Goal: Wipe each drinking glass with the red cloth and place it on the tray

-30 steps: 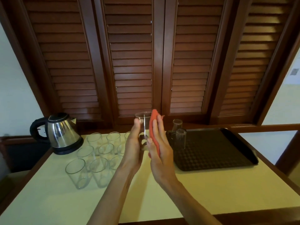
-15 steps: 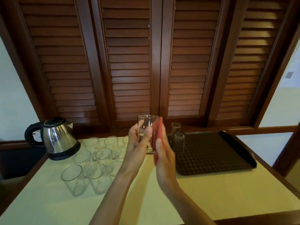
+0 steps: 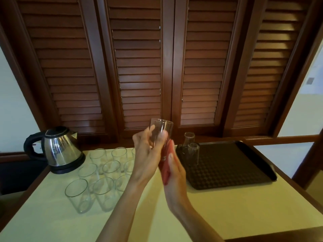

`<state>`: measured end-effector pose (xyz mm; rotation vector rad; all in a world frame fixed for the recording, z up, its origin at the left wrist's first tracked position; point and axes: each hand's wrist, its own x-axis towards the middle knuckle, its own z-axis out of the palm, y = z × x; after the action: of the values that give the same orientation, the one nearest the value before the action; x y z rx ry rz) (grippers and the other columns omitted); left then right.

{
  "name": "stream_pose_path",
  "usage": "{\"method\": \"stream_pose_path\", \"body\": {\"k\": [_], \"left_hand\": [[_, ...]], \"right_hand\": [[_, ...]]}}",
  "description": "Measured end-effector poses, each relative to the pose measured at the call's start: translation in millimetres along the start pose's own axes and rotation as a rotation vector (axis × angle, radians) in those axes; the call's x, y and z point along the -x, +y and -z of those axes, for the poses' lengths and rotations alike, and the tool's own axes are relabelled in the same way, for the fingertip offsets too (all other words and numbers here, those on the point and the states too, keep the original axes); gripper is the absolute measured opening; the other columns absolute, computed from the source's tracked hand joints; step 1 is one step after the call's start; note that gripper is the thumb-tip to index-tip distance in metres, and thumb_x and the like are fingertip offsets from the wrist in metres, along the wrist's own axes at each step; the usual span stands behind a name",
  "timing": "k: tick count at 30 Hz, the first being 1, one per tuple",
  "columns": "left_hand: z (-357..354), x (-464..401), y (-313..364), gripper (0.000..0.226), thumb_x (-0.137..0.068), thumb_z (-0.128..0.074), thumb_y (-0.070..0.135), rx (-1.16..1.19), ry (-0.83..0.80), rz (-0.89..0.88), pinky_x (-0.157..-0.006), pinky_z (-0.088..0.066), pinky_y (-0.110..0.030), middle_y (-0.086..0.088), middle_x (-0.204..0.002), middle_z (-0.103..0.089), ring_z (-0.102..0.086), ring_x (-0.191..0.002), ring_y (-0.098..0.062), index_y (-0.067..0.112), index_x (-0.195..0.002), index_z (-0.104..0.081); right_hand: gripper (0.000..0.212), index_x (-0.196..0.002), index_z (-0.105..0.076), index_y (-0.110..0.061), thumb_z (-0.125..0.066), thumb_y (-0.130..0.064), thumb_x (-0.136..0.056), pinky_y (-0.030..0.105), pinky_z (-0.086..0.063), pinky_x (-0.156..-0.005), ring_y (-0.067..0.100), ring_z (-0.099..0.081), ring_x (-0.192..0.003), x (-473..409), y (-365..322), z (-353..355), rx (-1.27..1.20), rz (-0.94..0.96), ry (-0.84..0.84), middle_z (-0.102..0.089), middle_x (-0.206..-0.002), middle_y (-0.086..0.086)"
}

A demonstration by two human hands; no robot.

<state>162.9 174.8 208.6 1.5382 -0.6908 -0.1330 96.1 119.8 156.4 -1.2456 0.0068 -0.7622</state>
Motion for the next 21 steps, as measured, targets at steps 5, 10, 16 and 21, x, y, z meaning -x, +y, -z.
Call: {"method": "stream_pose_path", "body": {"k": [5,10,16,21], "left_hand": [[5,8,-15,0.064,-0.089,-0.058,0.053,-0.030,-0.013,-0.099,-0.082,-0.055,-0.014,0.010,-0.124,-0.057,-0.060,-0.113,-0.001,0.040,-0.149,-0.042],[8,-2,-15,0.068,-0.097,-0.037,0.061,0.022,0.050,-0.022,-0.113,-0.045,-0.033,0.007,-0.150,-0.044,-0.049,-0.137,-0.011,0.032,-0.158,-0.034],[2,15,-23,0.053,-0.080,-0.068,0.049,0.119,-0.054,-0.002,-0.072,-0.061,-0.021,0.004,-0.128,-0.042,-0.054,-0.121,-0.012,0.045,-0.131,-0.051],[13,0,-22,0.074,-0.088,-0.063,0.048,0.079,0.062,-0.076,-0.077,-0.057,-0.014,0.003,-0.133,-0.050,-0.057,-0.121,-0.009,0.034,-0.155,-0.037]], "right_hand": [[0.046,-0.150,-0.044,-0.020,-0.039,-0.035,-0.107,0.047,-0.039,-0.116,0.023,-0.053,-0.135,-24,-18,7,0.043,0.022,0.063,-0.061,-0.141,0.006],[0.058,-0.158,-0.031,-0.028,-0.041,-0.043,-0.102,0.061,-0.027,-0.119,0.024,-0.043,-0.143,-13,-6,-2,0.120,0.025,0.023,-0.049,-0.152,-0.009],[0.054,-0.153,-0.040,-0.028,-0.042,-0.042,-0.101,0.052,-0.036,-0.118,0.018,-0.053,-0.135,-34,-19,9,0.031,0.006,0.064,-0.060,-0.142,0.001],[0.051,-0.152,-0.043,-0.023,-0.041,-0.040,-0.104,0.055,-0.032,-0.119,0.019,-0.049,-0.139,-4,-2,1,0.048,-0.039,0.009,-0.056,-0.147,0.002]]}}
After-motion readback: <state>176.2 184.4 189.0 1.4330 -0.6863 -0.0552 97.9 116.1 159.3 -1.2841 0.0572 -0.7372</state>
